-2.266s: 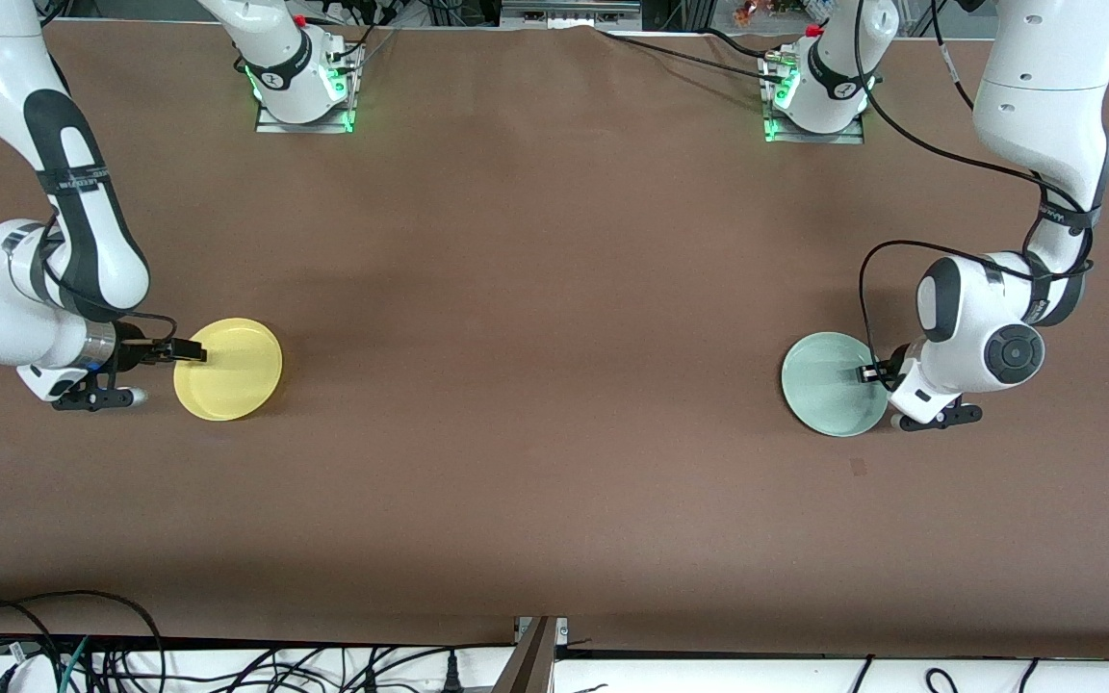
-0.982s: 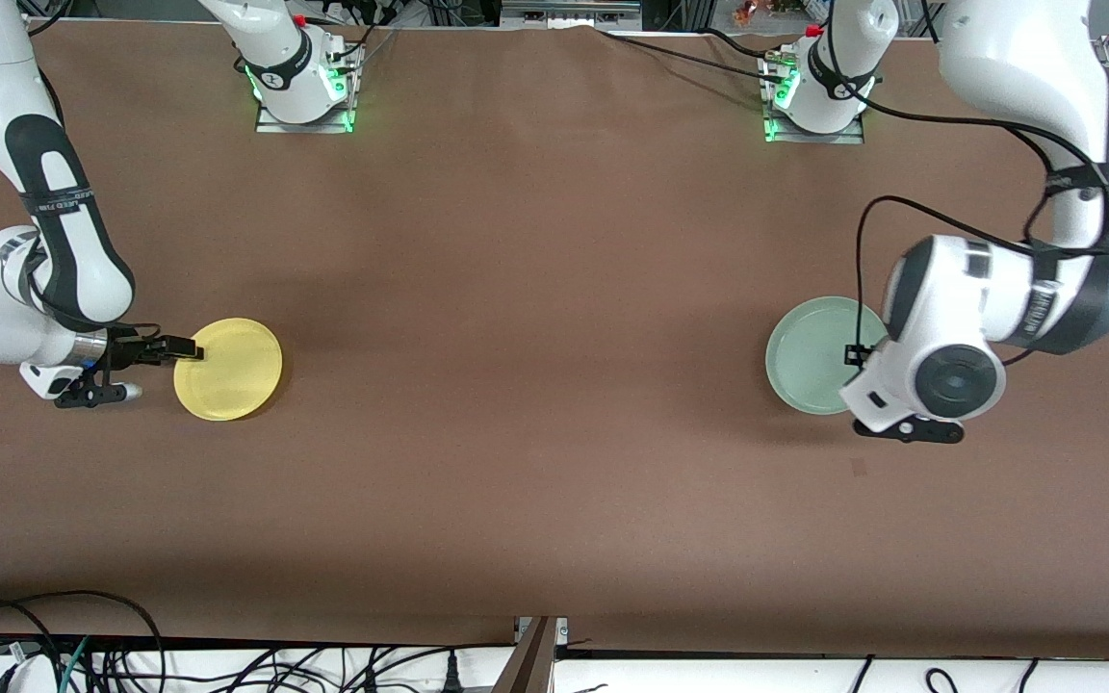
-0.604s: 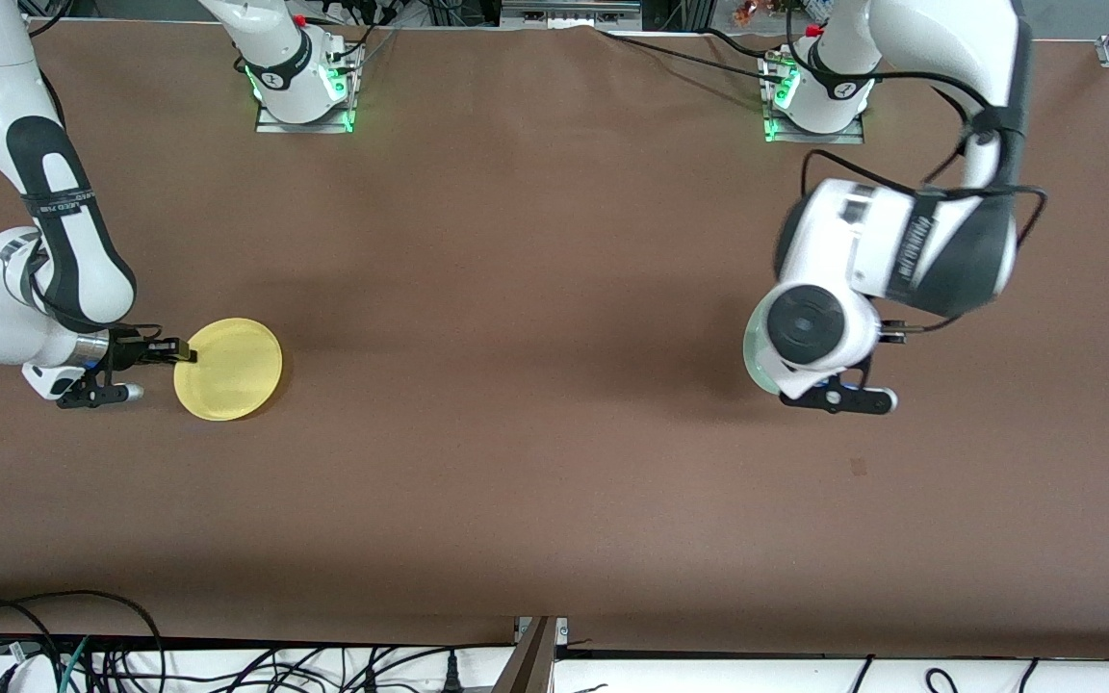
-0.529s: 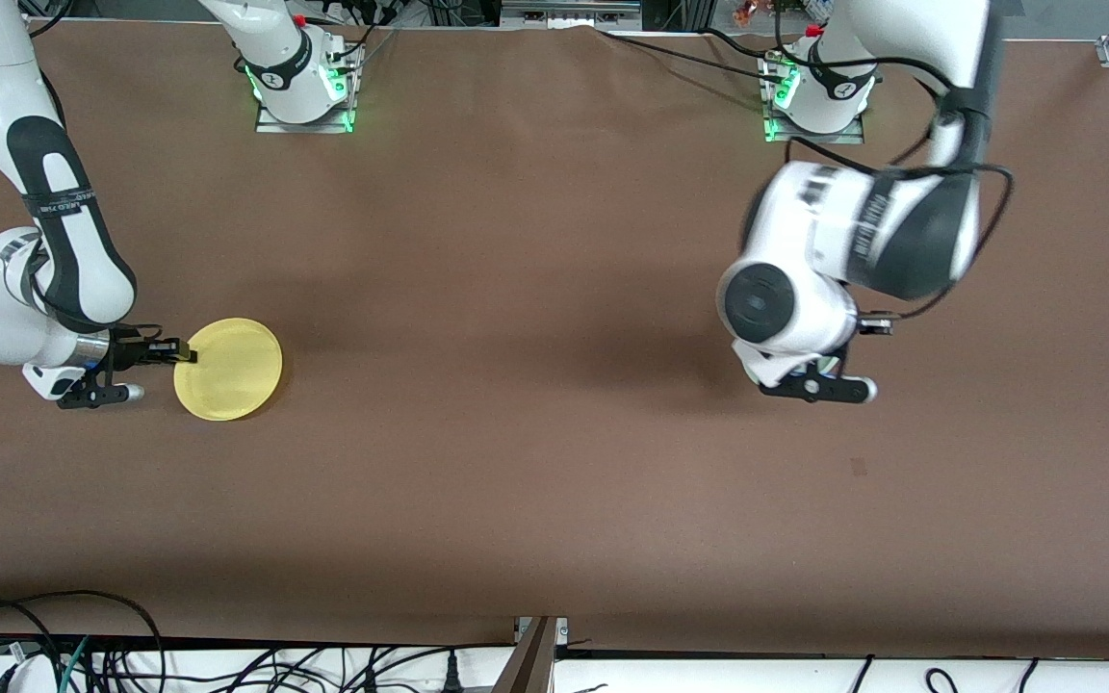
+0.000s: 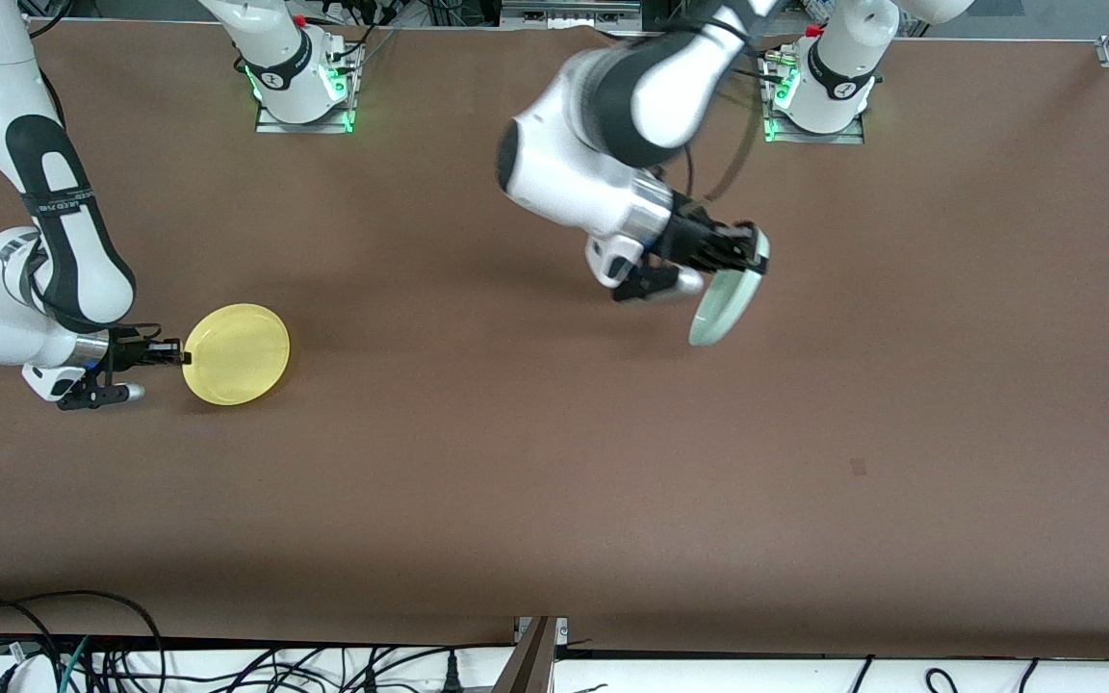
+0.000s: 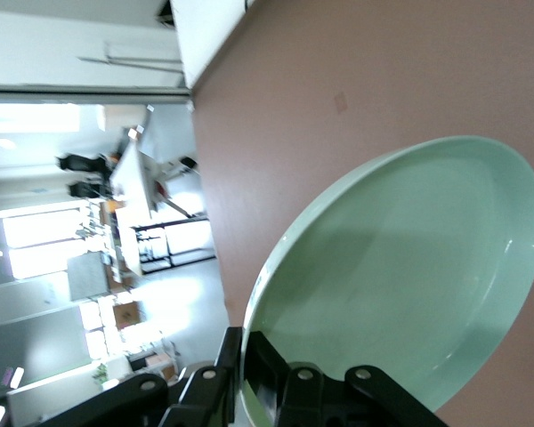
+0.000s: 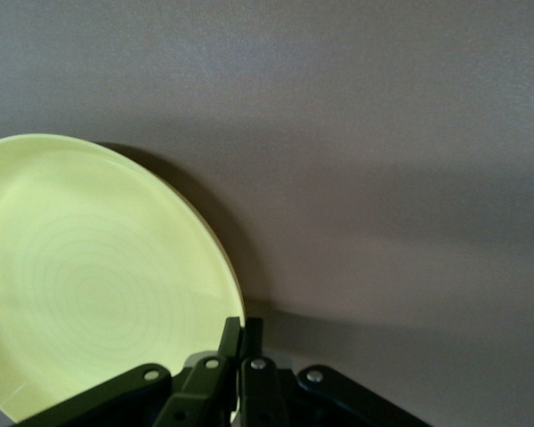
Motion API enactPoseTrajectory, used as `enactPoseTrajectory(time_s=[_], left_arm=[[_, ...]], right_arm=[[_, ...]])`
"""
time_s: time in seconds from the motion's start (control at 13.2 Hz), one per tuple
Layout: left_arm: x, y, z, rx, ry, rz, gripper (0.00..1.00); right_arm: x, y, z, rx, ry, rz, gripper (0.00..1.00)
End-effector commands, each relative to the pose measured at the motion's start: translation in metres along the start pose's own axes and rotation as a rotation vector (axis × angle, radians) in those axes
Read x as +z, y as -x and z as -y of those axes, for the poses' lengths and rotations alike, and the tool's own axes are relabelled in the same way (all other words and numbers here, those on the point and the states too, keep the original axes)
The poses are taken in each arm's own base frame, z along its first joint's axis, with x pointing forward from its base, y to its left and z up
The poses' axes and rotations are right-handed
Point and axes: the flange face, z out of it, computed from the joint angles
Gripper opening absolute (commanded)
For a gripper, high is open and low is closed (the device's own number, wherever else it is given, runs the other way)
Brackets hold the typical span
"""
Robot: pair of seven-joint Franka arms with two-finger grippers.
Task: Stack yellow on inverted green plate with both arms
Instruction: 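Flip the green plate with the left gripper while the right gripper lifts yellow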
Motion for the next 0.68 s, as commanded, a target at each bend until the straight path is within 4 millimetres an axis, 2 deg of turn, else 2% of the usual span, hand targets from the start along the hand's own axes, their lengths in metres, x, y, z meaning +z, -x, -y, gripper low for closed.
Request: enactPoseTrajectory(time_s=[0.0,0.15,0.3,0.38,0.45,0.6], left_arm=[[-0.037,0.033,-0.057,-0.071,-0.12,-0.1,0.0],[-0.057,0.066,-0.119,-0.134,-0.247,-0.222,0.0],[-0.067,0.097,-0.173,-0.155,-0.389,-0.341,0.0],[-0.073,0.109,-0.189,-0.147,-0.416,-0.383,0.0],[-0.079,0.114,-0.196,-0.147,-0.421,-0.416,0.0],[-0.103,0.116,-0.208,-0.187,-0.382,-0.496,0.0]], right_arm=[[-0.003,-0.002,-0.001,-0.012,-0.013,-0.017,0.0],[-0.01,-0.007,-0.001,-0.016,-0.009,-0.03,0.0],[-0.023,-0.013,0.002,-0.027,-0.015,-0.025,0.0],[-0.033,-0.017,0.003,-0.034,-0.024,-0.016,0.0],[-0.044,-0.022,0.005,-0.043,-0.031,-0.008,0.0],[-0.065,-0.029,0.009,-0.061,-0.04,0.005,0.0]])
